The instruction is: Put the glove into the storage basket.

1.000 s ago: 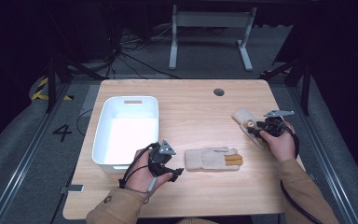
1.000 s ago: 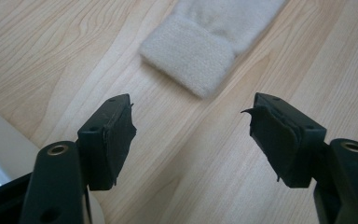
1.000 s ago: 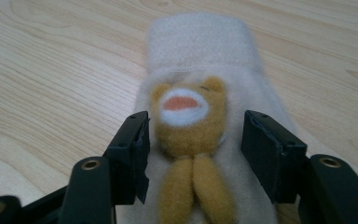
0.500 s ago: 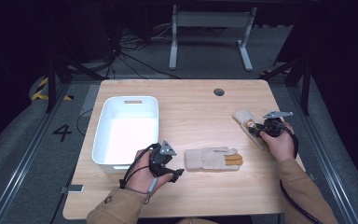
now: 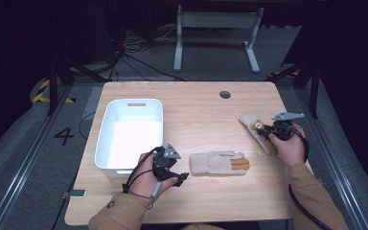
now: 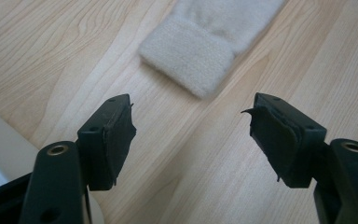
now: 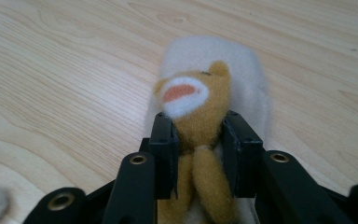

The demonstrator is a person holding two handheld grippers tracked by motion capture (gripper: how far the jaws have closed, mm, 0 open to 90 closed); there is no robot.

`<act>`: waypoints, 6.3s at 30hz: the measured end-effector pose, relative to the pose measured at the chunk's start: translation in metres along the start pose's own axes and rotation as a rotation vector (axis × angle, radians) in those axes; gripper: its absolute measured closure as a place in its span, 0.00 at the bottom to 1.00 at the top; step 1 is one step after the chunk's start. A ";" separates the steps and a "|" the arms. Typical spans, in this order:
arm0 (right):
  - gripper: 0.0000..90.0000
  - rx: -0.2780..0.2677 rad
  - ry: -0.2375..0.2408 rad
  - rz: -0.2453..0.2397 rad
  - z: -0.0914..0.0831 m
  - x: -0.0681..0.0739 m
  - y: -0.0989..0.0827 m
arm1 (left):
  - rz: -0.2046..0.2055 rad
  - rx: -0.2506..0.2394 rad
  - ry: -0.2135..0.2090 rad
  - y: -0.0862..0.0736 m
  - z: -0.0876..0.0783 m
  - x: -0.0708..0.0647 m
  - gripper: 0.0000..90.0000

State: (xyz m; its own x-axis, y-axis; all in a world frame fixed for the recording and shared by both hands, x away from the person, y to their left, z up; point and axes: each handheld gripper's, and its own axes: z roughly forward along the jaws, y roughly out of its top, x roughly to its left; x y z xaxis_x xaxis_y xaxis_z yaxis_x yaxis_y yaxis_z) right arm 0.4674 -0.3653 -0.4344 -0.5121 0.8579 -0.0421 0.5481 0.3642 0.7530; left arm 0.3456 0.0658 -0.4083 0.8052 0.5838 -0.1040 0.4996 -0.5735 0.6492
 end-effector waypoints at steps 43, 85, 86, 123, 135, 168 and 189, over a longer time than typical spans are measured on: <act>0.75 -0.082 0.434 -0.352 -0.054 0.101 0.043 | 0.031 -0.037 -0.041 0.016 -0.002 -0.001 0.35; 0.48 0.041 0.650 -0.511 -0.012 0.145 0.013 | 0.078 0.026 -0.032 0.021 0.026 -0.009 0.36; 0.47 0.041 0.641 -0.495 -0.015 0.144 0.013 | 0.081 0.029 -0.032 0.022 0.027 -0.009 0.36; 0.85 0.272 0.423 -0.400 -0.038 0.098 -0.025 | 0.007 0.173 -0.066 0.029 0.061 0.003 0.61; 0.93 0.290 0.420 -0.389 -0.042 0.101 -0.023 | 0.020 0.215 -0.042 0.033 0.057 -0.004 0.96; 0.95 0.034 0.270 -0.302 -0.072 0.083 0.016 | 0.057 0.056 -0.025 0.035 0.025 -0.020 0.97; 0.94 0.097 0.301 -0.243 -0.027 0.070 0.000 | 0.087 0.157 -0.014 0.022 0.055 -0.019 0.96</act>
State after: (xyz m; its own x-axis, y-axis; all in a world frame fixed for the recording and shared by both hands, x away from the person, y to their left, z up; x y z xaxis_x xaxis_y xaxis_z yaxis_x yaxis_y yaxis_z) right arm 0.4137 -0.3145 -0.4196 -0.7974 0.6034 -0.0061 0.4400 0.5884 0.6784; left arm 0.3589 0.0105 -0.4336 0.8513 0.5209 -0.0635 0.4709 -0.7049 0.5304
